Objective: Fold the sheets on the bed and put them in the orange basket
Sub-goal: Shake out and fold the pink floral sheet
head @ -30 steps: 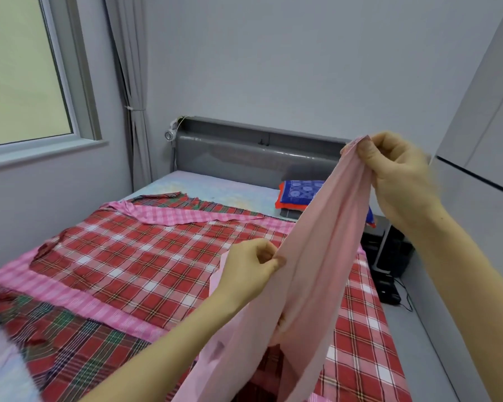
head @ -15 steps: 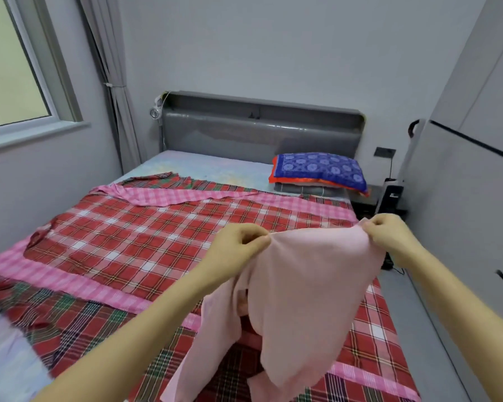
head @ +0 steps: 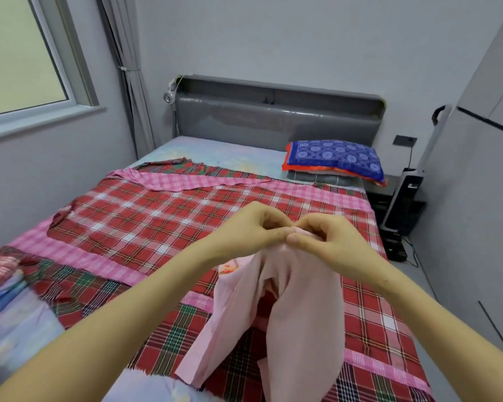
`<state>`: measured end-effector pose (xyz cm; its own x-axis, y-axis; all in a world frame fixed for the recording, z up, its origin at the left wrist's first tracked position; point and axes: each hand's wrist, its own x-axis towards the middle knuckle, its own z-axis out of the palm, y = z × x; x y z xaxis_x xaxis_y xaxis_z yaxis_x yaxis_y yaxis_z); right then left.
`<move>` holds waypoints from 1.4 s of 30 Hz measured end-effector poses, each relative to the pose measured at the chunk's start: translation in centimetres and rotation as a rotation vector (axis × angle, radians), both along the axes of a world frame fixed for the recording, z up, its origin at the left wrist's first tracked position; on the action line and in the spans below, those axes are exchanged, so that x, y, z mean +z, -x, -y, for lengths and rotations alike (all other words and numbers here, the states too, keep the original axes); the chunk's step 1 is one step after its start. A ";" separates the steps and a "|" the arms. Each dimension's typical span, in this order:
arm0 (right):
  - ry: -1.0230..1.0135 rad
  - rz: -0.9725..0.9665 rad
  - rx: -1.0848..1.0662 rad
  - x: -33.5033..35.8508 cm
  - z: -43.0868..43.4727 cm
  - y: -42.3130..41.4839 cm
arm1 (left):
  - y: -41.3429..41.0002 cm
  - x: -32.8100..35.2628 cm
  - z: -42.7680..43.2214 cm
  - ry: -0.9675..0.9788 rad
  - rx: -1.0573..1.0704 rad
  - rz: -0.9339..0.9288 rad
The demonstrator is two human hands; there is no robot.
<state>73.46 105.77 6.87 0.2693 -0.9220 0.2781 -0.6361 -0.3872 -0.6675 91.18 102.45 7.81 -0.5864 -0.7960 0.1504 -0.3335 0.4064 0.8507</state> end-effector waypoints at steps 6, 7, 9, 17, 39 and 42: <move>0.282 -0.145 -0.165 1.5 1.3 -1.1 | -0.3 -2.8 0.4 -0.157 0.177 -0.341; 0.317 -0.132 -0.182 1.8 1.5 -1.4 | -0.4 -3.4 0.5 -0.149 0.199 -0.362; 0.382 -0.089 -0.204 2.5 1.8 -1.9 | -0.4 -4.7 0.8 -0.078 0.239 -0.344; 0.516 0.072 -0.277 8.7 2.8 -3.2 | -0.6 -9.9 0.8 0.072 0.773 -0.462; 0.602 0.131 -0.548 14.7 6.3 -3.3 | -5.4 -19.9 4.4 -0.433 0.747 -0.327; 0.556 0.010 -0.659 11.9 6.1 -1.6 | -9.1 -16.3 7.6 -0.370 0.878 -0.498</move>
